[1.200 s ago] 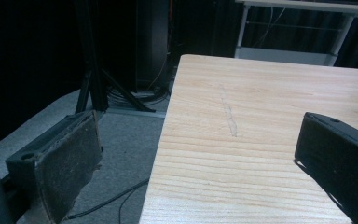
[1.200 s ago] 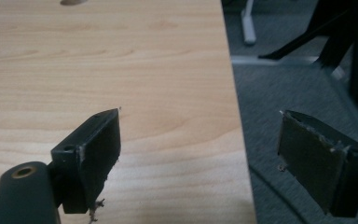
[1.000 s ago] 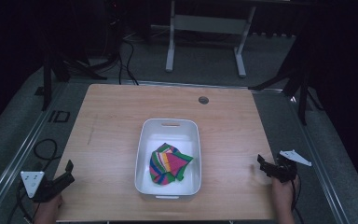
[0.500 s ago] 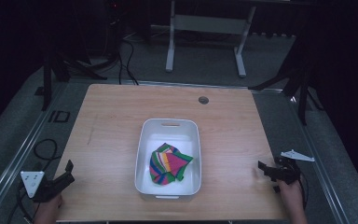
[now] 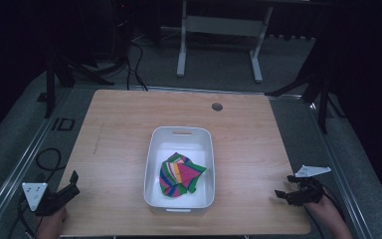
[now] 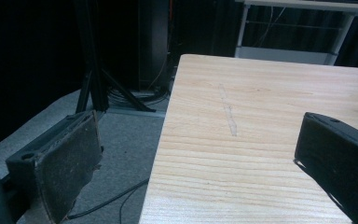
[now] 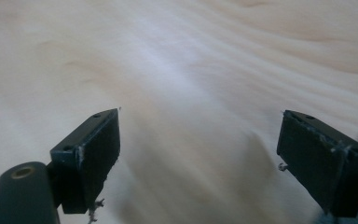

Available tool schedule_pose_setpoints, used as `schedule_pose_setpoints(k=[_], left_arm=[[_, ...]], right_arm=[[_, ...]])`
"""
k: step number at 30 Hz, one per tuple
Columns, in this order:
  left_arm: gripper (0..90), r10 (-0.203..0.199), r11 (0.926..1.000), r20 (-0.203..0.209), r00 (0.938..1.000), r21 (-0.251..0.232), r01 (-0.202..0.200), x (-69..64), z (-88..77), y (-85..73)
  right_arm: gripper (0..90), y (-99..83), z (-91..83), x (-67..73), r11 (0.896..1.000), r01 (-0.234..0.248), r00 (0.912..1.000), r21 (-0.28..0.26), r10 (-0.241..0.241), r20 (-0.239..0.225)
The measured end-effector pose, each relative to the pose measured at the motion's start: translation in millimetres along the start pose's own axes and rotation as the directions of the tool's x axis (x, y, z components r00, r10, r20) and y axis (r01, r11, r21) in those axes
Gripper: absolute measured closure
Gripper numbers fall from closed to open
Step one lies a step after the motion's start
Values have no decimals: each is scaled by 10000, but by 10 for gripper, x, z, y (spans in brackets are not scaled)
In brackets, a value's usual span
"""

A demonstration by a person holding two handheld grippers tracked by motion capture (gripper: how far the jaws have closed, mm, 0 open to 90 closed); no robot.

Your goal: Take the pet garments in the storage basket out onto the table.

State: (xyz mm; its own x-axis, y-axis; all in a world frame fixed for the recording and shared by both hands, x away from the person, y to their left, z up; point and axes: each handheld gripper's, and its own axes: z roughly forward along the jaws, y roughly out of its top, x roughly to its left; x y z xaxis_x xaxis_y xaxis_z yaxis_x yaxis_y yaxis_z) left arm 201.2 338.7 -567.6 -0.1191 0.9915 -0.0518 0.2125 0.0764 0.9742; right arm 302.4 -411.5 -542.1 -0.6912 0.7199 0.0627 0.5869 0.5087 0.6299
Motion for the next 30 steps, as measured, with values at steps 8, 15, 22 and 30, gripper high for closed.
schedule_pose_setpoints(k=[8, 15, 22, 30], left_arm=[[9, 6, 10000, 24, 10000, -3, -6, 1, 0, 0], [10, 11, 10000, 19, 10000, 0, -11, 0, 0, 0], [10, 1, 10000, 33, 10000, 12, -1, 2, 0, 0], [9, -5, 10000, 46, 10000, -11, 5, 2, -1, -1]], right_arm=[[131, 94, 89, 188, 9857, 1495, 9827, 774, -1394, -1223], [135, 227, 175, 333, 9659, 2383, 9549, 1011, -2141, -2057], [137, 404, 298, 493, 9417, 3160, 9195, 1158, -2739, -2820], [137, 625, 379, 648, 9265, 3604, 8937, 1080, -3098, -3245]])
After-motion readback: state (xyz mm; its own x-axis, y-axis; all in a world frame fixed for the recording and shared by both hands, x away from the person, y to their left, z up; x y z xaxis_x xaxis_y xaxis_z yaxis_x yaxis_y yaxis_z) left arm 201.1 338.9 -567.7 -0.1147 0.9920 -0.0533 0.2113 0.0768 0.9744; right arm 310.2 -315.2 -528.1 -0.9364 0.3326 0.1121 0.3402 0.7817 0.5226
